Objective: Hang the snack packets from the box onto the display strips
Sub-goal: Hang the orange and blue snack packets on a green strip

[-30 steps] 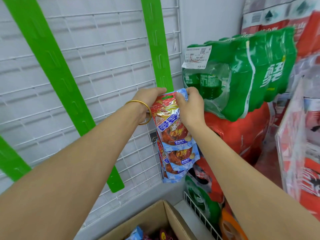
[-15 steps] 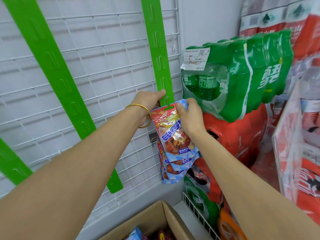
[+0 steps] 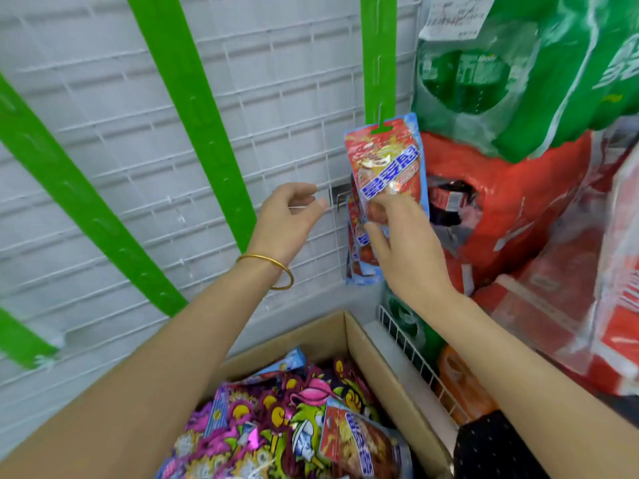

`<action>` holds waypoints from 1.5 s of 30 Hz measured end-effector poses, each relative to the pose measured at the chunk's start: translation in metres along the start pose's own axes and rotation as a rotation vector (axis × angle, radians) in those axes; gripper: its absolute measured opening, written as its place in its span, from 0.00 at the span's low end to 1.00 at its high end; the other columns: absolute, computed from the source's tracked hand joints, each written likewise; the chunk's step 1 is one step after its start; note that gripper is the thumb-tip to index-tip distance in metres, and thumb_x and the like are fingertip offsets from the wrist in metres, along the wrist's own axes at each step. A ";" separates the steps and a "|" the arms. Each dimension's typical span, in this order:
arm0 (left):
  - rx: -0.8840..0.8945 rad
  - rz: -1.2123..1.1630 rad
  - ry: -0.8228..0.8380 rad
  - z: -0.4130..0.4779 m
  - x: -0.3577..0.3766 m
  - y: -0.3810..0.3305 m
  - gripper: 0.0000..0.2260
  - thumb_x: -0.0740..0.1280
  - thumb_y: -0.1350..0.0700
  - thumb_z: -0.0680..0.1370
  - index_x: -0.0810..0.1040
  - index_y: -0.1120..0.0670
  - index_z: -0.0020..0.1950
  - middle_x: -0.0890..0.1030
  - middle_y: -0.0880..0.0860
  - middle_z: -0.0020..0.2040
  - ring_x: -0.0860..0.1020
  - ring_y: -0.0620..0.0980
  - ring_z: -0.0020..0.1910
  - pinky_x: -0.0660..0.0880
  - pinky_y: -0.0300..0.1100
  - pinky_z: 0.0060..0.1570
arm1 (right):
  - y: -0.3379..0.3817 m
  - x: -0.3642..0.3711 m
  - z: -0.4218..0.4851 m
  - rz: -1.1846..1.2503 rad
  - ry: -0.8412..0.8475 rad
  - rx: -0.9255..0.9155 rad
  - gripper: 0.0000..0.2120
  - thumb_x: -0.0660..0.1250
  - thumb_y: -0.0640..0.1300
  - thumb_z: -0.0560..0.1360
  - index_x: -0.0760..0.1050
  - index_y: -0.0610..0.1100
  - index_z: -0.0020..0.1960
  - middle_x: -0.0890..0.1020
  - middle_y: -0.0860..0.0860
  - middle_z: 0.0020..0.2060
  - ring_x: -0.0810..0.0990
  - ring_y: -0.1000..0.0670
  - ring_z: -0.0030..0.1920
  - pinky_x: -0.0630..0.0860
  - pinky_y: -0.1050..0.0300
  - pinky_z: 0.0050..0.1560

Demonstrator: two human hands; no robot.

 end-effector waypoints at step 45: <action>-0.425 -0.367 0.105 -0.077 0.010 0.084 0.10 0.62 0.65 0.77 0.73 0.54 0.38 0.77 0.45 0.21 0.74 0.37 0.21 0.75 0.33 0.26 | -0.020 0.051 -0.028 0.889 0.391 0.408 0.12 0.65 0.37 0.76 0.74 0.48 0.56 0.81 0.50 0.44 0.81 0.55 0.44 0.79 0.61 0.42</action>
Point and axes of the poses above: each hand's wrist, its own z-axis towards the middle knuckle, its own x-axis out of the palm, y = z × x, the point moved 7 cm from there along z, towards the middle knuckle
